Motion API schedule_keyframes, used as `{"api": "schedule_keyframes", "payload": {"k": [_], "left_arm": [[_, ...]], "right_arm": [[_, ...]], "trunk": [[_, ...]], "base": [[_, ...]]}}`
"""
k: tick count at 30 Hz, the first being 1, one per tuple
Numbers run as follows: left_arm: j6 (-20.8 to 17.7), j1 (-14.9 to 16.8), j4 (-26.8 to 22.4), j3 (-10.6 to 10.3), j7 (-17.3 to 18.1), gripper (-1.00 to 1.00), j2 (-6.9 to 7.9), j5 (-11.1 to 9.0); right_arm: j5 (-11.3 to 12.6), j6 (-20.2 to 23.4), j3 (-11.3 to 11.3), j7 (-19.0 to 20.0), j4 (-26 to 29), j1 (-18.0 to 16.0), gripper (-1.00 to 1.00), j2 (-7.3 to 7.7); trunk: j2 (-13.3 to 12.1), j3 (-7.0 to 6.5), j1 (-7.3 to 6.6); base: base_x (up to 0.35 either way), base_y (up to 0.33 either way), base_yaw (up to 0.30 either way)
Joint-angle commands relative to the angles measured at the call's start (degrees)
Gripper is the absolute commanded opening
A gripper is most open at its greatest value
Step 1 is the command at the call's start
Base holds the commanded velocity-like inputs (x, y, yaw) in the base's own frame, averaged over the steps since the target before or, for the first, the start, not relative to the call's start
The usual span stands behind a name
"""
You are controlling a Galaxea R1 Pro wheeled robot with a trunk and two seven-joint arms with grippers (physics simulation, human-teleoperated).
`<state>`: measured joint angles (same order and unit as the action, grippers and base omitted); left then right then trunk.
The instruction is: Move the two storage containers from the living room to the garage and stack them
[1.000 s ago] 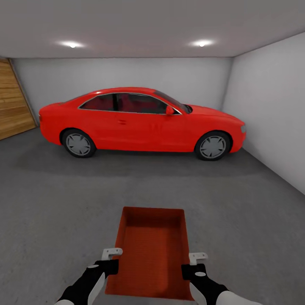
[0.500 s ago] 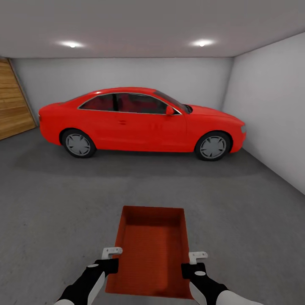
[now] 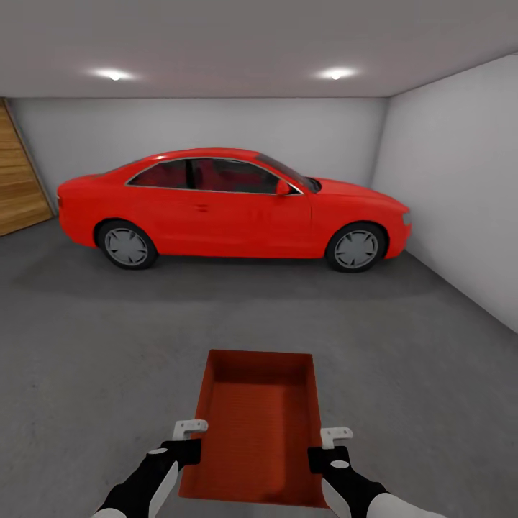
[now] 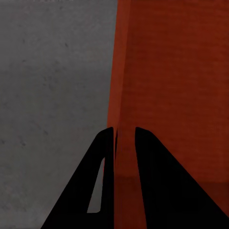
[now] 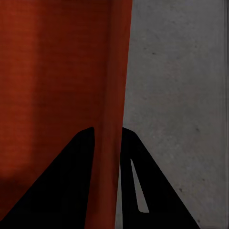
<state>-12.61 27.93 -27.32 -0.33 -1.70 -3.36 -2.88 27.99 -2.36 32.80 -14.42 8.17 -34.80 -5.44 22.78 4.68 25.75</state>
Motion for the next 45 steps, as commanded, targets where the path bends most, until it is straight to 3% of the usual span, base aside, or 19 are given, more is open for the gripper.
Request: {"api": "schedule_keyframes", "payload": {"k": [1, 17, 28, 45], "left_arm": [[-0.4, 0.0, -0.3, -0.5, -0.6, -1.00, 0.07, 0.2], [-0.5, 0.0, -0.3, -0.5, -0.6, -1.00, 0.05, 0.2], [-0.5, 0.0, -0.3, -0.5, -0.5, -1.00, 0.03, 0.2], [-0.5, 0.0, -0.4, -0.5, -0.5, -1.00, 0.04, 0.2]], "right_arm": [[1.1, -0.4, 0.6, -0.3, -1.8, -0.1, -1.00, 0.30], [1.1, -0.4, 0.6, -0.3, -1.8, -0.1, -1.00, 0.30], [1.1, -0.3, 0.6, -0.3, -1.8, -0.1, -1.00, 0.31], [1.1, -0.3, 0.6, -0.3, -1.8, -0.1, -1.00, 0.30]], "trunk": [[0.1, 0.12, 0.04], [0.1, 0.12, 0.04], [0.1, 0.12, 0.04], [0.1, 0.12, 0.04]], "base": [[0.000, 0.000, -0.265], [0.000, 0.000, -0.280], [0.000, 0.000, -0.116], [0.000, 0.000, -0.291]]}}
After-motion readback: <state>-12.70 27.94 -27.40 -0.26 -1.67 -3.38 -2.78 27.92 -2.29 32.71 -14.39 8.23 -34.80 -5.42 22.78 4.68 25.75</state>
